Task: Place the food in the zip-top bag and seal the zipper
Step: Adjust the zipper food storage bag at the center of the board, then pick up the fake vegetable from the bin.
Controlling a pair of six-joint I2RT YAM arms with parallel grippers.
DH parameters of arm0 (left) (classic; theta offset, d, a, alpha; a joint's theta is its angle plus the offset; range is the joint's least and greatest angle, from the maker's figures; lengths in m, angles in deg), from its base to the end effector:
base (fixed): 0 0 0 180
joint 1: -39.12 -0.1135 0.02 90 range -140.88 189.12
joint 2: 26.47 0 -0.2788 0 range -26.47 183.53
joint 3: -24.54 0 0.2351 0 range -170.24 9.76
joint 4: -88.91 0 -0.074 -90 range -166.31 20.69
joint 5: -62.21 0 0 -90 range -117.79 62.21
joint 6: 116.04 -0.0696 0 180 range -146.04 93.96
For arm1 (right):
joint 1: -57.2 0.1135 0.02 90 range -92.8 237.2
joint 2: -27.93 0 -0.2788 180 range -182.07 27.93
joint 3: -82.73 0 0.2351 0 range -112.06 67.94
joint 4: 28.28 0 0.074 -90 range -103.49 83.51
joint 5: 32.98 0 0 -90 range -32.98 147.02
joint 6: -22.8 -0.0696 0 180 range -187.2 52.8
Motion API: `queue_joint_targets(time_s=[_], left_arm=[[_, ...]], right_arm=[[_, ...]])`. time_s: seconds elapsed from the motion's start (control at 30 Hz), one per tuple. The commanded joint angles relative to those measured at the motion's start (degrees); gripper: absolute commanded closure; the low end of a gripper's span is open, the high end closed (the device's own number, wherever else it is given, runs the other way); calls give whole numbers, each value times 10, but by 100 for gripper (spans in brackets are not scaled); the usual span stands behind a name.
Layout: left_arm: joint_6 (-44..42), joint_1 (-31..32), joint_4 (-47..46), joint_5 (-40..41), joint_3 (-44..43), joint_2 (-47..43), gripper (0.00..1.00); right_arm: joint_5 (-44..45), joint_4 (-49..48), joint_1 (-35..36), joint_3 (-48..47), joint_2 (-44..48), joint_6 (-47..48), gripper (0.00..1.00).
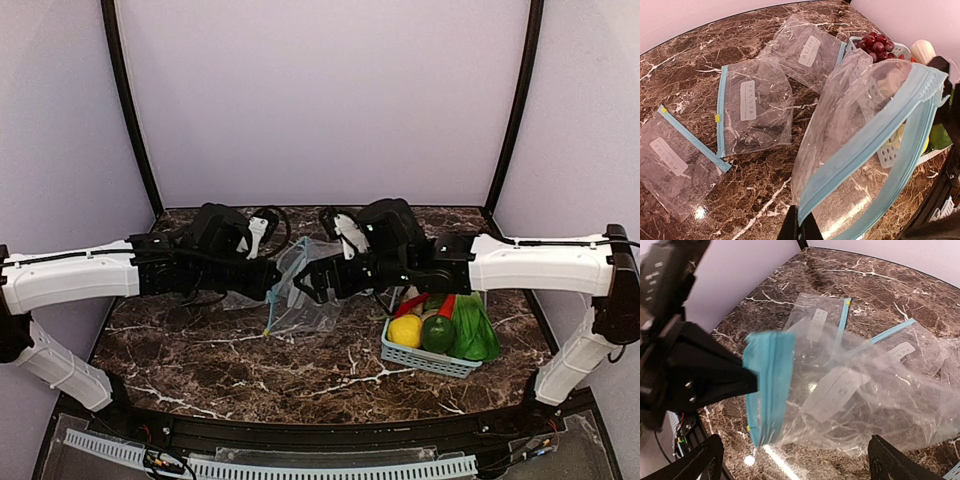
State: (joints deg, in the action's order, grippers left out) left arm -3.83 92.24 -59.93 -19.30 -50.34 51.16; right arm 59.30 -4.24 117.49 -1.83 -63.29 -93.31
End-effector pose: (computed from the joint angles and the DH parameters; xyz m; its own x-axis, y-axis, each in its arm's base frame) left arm 0.1965 -0.2447 0.2949 -0.5812 0.1517 -0.7995 0.5378 0.8089 -0.2375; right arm 0.1922 0.3312 0.2917 -0.6017 -0.1672 -0.7810 -0.6527 0.6665 0.3602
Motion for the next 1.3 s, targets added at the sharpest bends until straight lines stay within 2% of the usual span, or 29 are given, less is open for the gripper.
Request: queue_joint_targets(time_s=[0.0,0.17,0.33,0.43,0.57,0.67,0.77,0.87,1.0,1.27], left_arm=[[10,-24,9,-13,-5,-16,99],[-5,-49,44,-18,-15,-49,99],[-45,-83,166,11,-66,-84,99],[-78,-95,227,67,-91,-96,99],[-106,-118,297,90,-119,-96,99],[-110,-122,309,93,-120,-82,99],[-100,-123,276,62,-89,-73,99],[-83,-123,241,30,-61,-62,99],[-69,-123,192,-28,-32,-39,99],[-51,-123,146,-64,-13,-21,99]], right_arm=[[-69,-27,6,31,48,9,1],[-49,7,7,56,110,4,2],[72,177,-6,40,168,-20,3],[115,271,-36,44,204,-51,3],[174,384,-78,45,240,-95,4],[200,450,-122,45,255,-120,3],[217,498,-169,49,270,-136,2],[205,496,-218,69,290,-132,1],[149,444,-276,115,312,-101,2],[56,356,-322,182,309,-77,13]])
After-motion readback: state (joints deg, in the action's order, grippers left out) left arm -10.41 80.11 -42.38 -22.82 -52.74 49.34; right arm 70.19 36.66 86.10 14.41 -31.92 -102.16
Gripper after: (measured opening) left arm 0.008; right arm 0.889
